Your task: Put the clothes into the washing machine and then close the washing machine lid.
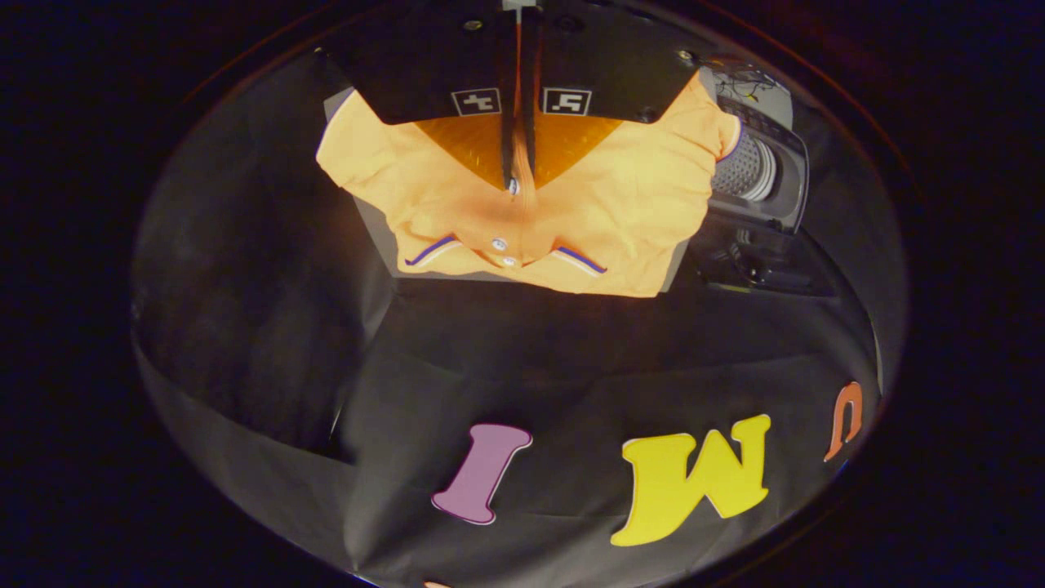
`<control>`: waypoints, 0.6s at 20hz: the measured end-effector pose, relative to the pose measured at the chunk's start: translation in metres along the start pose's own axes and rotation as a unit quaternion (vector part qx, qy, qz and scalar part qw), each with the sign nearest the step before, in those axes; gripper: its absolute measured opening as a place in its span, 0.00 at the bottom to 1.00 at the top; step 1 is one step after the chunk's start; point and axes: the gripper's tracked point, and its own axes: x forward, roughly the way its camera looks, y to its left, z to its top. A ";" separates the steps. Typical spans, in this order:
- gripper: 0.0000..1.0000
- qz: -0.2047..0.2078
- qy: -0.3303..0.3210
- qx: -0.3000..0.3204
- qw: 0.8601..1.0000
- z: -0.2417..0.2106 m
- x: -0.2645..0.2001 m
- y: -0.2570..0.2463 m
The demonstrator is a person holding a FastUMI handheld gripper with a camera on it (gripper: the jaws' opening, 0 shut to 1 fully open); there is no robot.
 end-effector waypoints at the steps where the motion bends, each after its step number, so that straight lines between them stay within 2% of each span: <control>1: 0.05 0.005 -0.005 -0.002 1.000 0.005 -0.006 0.007; 12: 0.06 0.090 -0.047 -0.044 0.994 0.047 -0.059 0.122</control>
